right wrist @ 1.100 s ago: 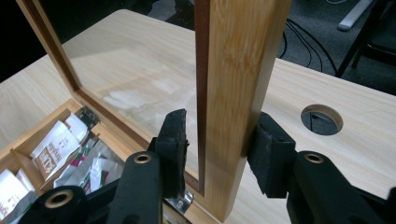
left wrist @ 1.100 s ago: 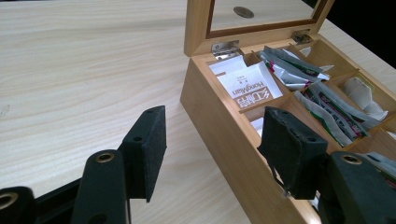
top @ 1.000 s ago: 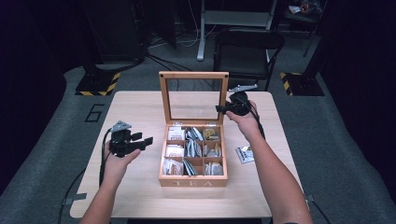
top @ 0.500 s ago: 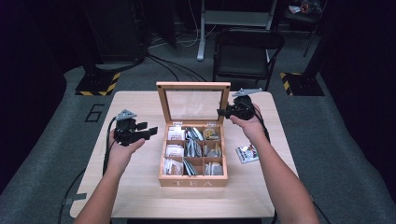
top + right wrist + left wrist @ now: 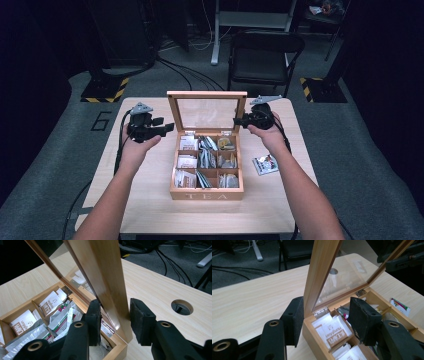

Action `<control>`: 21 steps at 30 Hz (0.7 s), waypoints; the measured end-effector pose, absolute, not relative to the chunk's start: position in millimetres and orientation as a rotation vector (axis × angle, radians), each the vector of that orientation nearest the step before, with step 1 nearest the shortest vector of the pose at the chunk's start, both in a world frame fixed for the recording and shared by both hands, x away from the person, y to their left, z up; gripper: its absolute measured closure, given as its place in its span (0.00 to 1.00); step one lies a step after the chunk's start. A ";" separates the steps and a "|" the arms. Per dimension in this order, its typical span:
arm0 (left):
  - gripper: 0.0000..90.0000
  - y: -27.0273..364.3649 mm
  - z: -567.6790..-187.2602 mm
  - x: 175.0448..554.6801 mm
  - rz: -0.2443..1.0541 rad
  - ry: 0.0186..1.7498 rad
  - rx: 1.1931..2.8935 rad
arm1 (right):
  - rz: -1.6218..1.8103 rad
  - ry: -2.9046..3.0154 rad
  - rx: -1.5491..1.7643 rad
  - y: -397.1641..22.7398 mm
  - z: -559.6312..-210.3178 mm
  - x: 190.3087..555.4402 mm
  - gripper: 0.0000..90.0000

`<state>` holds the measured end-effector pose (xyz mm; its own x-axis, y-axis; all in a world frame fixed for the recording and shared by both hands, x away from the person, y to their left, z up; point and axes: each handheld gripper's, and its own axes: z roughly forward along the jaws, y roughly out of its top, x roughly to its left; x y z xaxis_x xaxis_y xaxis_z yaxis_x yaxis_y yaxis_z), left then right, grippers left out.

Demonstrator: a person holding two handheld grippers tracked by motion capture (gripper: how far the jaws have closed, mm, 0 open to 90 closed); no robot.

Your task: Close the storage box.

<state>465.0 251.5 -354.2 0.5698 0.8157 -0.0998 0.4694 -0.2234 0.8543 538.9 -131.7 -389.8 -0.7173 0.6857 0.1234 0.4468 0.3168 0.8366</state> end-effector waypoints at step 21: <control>0.61 232.8 -341.4 483.5 0.566 0.969 1.876 | 1.379 2.317 1.000 -133.2 -392.8 530.7 0.66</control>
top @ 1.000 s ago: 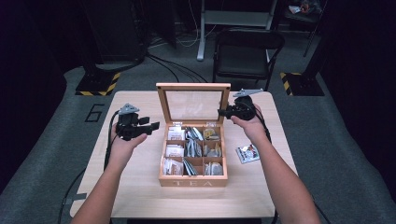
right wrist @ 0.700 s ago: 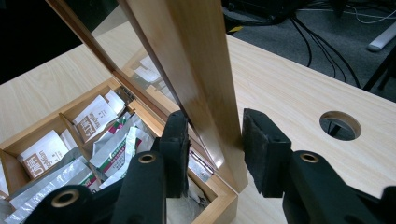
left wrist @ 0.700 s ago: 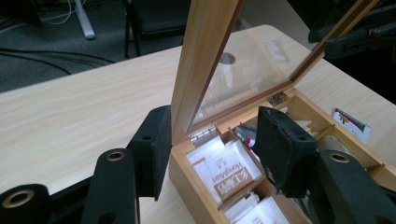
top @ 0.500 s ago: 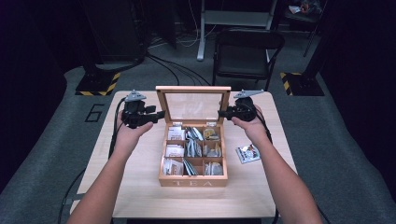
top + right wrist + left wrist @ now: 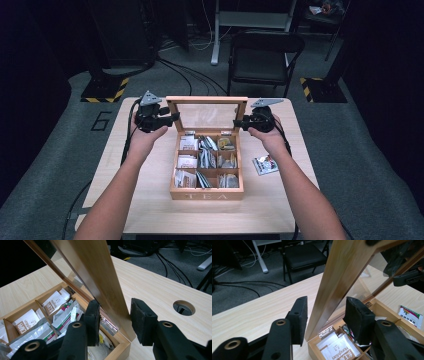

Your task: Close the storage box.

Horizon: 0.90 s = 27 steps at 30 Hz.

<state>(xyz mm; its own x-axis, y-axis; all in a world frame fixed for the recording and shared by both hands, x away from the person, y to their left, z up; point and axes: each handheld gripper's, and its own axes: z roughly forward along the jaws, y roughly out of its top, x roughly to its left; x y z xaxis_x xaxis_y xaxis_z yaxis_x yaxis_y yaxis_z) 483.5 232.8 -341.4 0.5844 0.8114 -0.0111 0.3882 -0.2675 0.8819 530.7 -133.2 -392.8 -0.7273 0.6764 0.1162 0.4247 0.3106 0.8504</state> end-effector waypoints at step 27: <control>0.70 232.9 -343.9 472.5 0.565 0.959 1.912 | 1.328 2.250 0.929 -138.8 -360.3 491.4 0.54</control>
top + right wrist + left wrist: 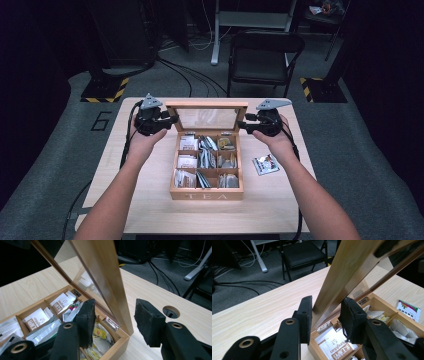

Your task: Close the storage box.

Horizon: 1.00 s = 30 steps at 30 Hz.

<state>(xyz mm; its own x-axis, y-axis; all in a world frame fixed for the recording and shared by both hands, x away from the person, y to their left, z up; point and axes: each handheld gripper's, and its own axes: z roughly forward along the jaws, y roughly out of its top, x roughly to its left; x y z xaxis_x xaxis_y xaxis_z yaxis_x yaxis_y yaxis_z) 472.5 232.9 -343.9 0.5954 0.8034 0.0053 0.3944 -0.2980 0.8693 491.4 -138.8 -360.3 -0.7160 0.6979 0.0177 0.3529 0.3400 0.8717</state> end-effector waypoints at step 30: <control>0.67 237.3 -351.2 457.3 0.517 0.946 1.928 | 1.370 2.245 0.883 -137.4 -339.0 464.9 0.67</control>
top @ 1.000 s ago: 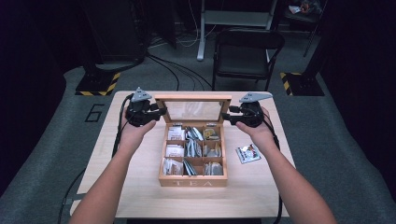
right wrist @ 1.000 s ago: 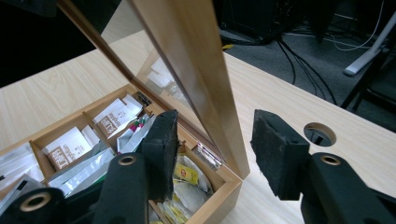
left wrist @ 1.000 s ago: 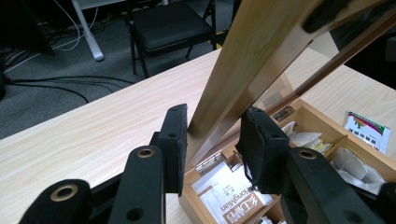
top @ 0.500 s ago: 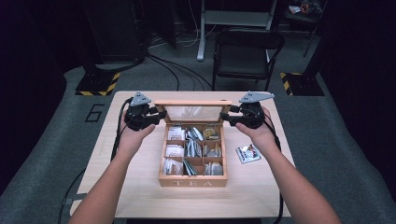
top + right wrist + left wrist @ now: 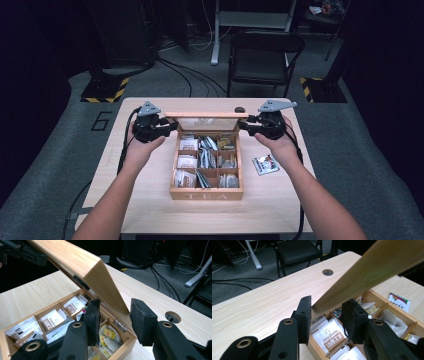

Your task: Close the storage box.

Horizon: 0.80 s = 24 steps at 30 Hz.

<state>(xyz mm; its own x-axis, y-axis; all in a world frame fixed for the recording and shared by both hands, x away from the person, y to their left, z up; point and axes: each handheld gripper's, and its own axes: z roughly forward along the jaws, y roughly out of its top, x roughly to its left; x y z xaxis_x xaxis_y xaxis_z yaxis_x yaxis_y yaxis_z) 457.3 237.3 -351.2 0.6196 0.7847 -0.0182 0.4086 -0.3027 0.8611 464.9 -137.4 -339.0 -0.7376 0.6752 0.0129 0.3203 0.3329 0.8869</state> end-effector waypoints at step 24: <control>0.61 239.8 -334.0 425.8 0.517 0.873 1.936 | 1.354 2.273 0.858 -138.7 -346.2 451.1 0.65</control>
<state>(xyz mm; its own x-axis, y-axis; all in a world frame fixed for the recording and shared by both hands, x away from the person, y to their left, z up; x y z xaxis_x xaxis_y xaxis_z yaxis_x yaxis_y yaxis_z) 425.8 239.8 -334.0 0.6601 0.7511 0.0043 0.3647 -0.3255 0.8724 451.1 -138.7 -346.2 -0.7516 0.6596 0.0027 0.3166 0.3571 0.8788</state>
